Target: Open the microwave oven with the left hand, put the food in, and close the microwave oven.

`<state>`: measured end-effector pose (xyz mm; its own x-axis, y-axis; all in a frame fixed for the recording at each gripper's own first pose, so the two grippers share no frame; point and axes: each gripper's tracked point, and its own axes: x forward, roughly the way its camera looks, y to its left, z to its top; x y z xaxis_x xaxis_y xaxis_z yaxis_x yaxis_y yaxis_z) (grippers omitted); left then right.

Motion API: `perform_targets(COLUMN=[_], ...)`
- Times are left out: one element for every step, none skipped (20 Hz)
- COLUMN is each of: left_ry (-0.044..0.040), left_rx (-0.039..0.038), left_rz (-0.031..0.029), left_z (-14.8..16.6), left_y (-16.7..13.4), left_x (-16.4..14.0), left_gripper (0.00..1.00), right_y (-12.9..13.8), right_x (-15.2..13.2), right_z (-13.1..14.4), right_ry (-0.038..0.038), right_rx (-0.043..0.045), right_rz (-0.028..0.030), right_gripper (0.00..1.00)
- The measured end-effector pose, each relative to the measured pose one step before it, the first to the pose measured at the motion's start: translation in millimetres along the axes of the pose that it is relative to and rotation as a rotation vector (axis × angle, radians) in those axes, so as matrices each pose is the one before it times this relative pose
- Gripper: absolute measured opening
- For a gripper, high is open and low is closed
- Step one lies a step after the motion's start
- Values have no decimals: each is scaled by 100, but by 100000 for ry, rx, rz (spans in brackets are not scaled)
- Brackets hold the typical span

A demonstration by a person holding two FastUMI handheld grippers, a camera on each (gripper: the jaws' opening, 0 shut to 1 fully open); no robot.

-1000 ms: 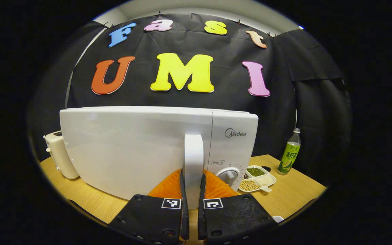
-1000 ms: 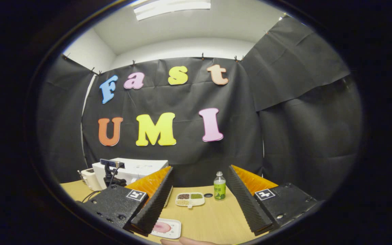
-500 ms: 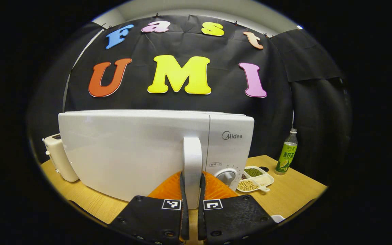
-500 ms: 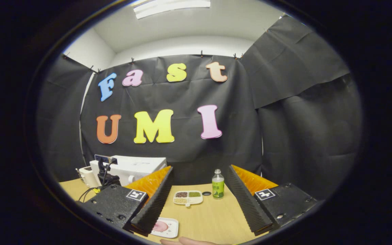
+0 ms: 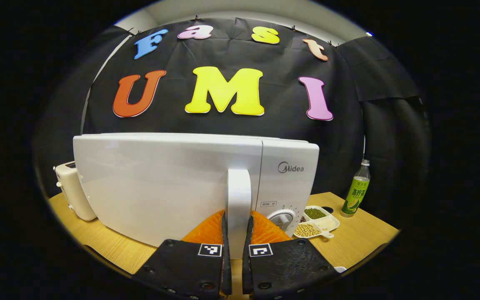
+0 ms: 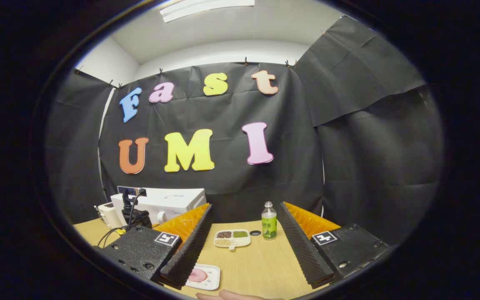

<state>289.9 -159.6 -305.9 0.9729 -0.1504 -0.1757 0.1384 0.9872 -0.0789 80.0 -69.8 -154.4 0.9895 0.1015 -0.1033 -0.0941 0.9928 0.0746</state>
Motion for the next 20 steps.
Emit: perform_targets(left_ry=[-593, 371, -5, 801, 450, 379, 762, -641, -537, -2661, -977, -721, 2020, 675, 2381, 230, -997, -411, -409, -518], left_rx=[568, 602, 1101, 742, -1078, -1230, -1125, 468, 398, 1296, 2128, -209, -1544, -2671, 1567, 1864, 1699, 362, 307, -1002], left_rz=[672, 1699, 1440, -69, -2098, -2357, -1191, 140, 812, 981, -268, -1483, -1839, -1550, -2075, -1796, -1655, -1469, -1618, -856], left_z=[115, -156, 81, -192, -27, 41, -120, 206, -164, 427, 20, -342, 82, -313, -254, -27, 1, -160, -234, -176], left_y=[109, 25, 70, 19, -69, -167, -151, 73, -1, 44, 35, 101, -45, 5, -5, 191, 85, 349, 361, 416], left_x=[31, -64, -52, -19, -358, -72, -202, -125, -346, -903, -259, -857, -541, -774, -1096, -1177, -1348, -1208, -1324, -1416], left_gripper=[9, 9, 9, 9, 9, 10, 9, 10, 10, 10, 10, 9, 9, 10, 10, 9, 9, 9, 10, 9], right_y=[69, 9, -43, -75, -106, 56, -119, -297, -264, -288, -117, -16, -5, 174, 308, 260, 288, 254, 280, 388], right_x=[5, 13, 30, 48, 112, 77, 107, 131, 155, 128, 139, 102, 194, 192, 76, -20, -117, -278, -367, -454], right_z=[44, -166, -75, -87, -177, -150, -50, -74, -65, -209, -267, -367, -339, -443, -253, -166, 44, 6, 157, -49], right_ry=[79, 343, 348, 458, 605, 416, 72, -216, -267, 48, 344, 591, 962, 1262, 910, 530, -154, -418, -521, -358], right_rx=[-308, -284, 47, 96, -10, 267, 233, -36, -7, 182, 385, 830, 1043, 795, 671, 358, -378, -691, -538, -387], right_rz=[318, 347, 111, -39, 19, 301, 138, -322, -647, -770, -217, -79, -394, 326, 459, 62, -4, -282, -407, -206], right_gripper=[92, 92, 100, 100, 100, 100, 92, 92, 92, 100, 92, 92, 92, 100, 100, 100, 100, 100, 100, 100])
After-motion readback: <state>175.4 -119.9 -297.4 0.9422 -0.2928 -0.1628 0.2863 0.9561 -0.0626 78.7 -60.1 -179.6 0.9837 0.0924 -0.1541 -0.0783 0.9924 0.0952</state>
